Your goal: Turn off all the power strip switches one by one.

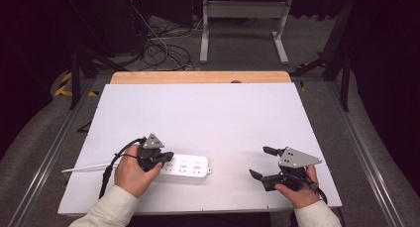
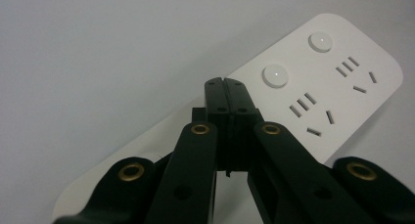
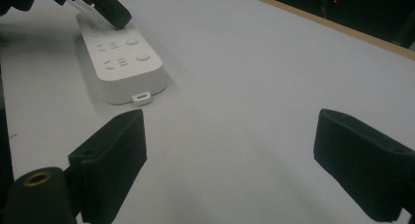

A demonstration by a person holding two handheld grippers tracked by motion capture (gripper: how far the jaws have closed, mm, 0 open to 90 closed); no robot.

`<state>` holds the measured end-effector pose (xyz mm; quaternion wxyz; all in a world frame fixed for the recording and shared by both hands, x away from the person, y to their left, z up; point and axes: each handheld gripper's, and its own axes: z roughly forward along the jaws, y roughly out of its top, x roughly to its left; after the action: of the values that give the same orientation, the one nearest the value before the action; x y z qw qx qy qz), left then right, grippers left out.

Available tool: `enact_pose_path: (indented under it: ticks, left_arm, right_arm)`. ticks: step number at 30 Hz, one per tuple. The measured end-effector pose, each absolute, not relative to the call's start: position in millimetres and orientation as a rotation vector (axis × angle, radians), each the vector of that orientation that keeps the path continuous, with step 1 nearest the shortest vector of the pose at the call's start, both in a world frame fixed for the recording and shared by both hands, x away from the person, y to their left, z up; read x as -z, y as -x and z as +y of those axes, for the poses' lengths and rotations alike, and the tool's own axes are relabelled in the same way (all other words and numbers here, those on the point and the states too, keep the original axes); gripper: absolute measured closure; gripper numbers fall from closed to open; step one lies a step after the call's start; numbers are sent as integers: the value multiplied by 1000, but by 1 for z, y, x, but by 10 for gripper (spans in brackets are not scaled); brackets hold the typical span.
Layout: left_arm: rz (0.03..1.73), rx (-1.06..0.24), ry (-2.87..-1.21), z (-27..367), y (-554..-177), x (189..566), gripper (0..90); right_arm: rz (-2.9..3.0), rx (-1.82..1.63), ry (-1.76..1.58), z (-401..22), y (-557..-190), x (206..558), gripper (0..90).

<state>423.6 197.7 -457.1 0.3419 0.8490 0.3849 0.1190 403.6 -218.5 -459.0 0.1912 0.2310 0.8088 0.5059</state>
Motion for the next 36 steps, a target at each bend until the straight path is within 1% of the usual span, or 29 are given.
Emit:
enact_pose_path:
  ticks: [13,22,36]
  left_arm:
    - [992,-307,-2215,198,-424,458,900]
    - [1011,-271,-2209,201,-424,458,900]
    - [999,-325,-2213,197,-423,460,900]
  right_arm:
    - [2272,-1419,-644,-217,-403,459,129]
    - [2278,-1415,-639,-217,-403,459,128]
    - [2281,-1413,-639,-216,-403,460,129]
